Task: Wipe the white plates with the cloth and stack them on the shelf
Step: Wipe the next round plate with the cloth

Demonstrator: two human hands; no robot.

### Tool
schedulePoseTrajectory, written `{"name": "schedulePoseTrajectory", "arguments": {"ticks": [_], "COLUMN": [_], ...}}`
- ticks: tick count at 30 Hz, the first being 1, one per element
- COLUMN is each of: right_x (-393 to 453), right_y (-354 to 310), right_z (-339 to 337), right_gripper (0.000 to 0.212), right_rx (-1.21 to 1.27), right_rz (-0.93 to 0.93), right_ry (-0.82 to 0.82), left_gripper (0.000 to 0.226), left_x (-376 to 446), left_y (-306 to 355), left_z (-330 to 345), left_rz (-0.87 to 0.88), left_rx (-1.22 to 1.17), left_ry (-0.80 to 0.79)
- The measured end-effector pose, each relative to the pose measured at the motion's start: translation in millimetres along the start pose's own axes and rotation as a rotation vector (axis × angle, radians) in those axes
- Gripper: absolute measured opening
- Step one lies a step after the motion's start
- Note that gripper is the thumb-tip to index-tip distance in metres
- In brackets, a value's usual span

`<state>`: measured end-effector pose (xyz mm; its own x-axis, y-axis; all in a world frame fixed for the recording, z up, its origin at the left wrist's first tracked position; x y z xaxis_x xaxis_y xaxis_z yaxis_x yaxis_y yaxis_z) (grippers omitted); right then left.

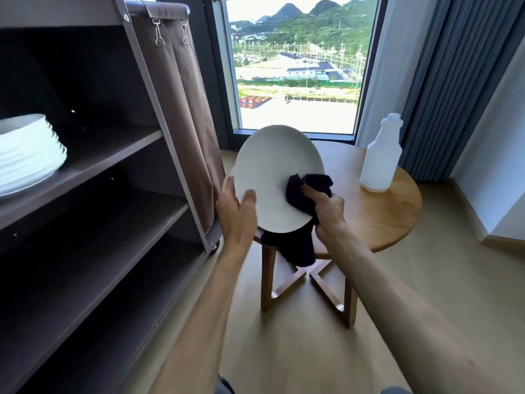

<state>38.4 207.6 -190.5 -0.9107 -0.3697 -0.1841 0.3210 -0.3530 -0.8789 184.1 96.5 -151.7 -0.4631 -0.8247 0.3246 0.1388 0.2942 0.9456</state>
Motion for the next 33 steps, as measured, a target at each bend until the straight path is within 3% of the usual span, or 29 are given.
{"name": "schedulePoseTrajectory", "arguments": {"ticks": [3,7,9,13,17,19,22,25,27,30,33], "right_x": [7,0,-2,1,-9,-14,-8,2,4,-2,-3], "right_y": [-30,-52,-50,-32,11,21,11,-16,-30,-36,-36], "right_z": [-3,10,14,14,23,22,7,-9,-10,1,5], "right_gripper": [0.015,0.011,0.01,0.009,0.02,0.024,0.018,0.027,0.027,0.015,0.014], "right_rx": [-0.23,-0.562,-0.501,-0.169,0.177,0.24,0.169,0.008,-0.169,-0.281,-0.178], "right_rz": [-0.132,-0.293,-0.31,-0.179,0.028,0.066,0.012,-0.092,-0.134,-0.181,-0.174], "right_ry": [-0.089,-0.319,-0.292,-0.02,0.107,0.094,0.058,-0.003,-0.093,-0.162,-0.097], "left_gripper": [0.042,0.033,0.036,0.046,0.071,0.056,0.038,0.033,0.026,0.04,0.049], "left_x": [16,31,35,-1,-45,-48,-29,-3,13,38,35], "left_y": [19,29,30,13,-12,-9,7,25,30,39,45], "left_z": [-24,-41,-44,-30,19,28,9,-13,-23,-33,-30], "left_rz": [0.131,-0.022,-0.085,-0.194,-0.222,-0.264,-0.192,-0.081,-0.095,-0.127,-0.163], "left_rx": [0.217,0.307,0.194,-0.201,-0.266,-0.253,-0.056,0.223,0.419,0.378,0.064], "left_ry": [-0.279,-0.519,-0.441,-0.038,0.031,0.118,0.005,-0.382,-0.577,-0.607,-0.487]}}
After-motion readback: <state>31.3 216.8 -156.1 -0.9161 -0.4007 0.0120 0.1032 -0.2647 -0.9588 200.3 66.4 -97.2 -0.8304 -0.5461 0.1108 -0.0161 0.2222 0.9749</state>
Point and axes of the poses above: each hand's wrist, its own x-axis towards the middle knuckle, its own z-axis out of the palm, y = z × x, the point moved 3 cm from there along x, towards the middle knuckle, and after that the axes turned 2 degrees about y, right-handed, at the moved point
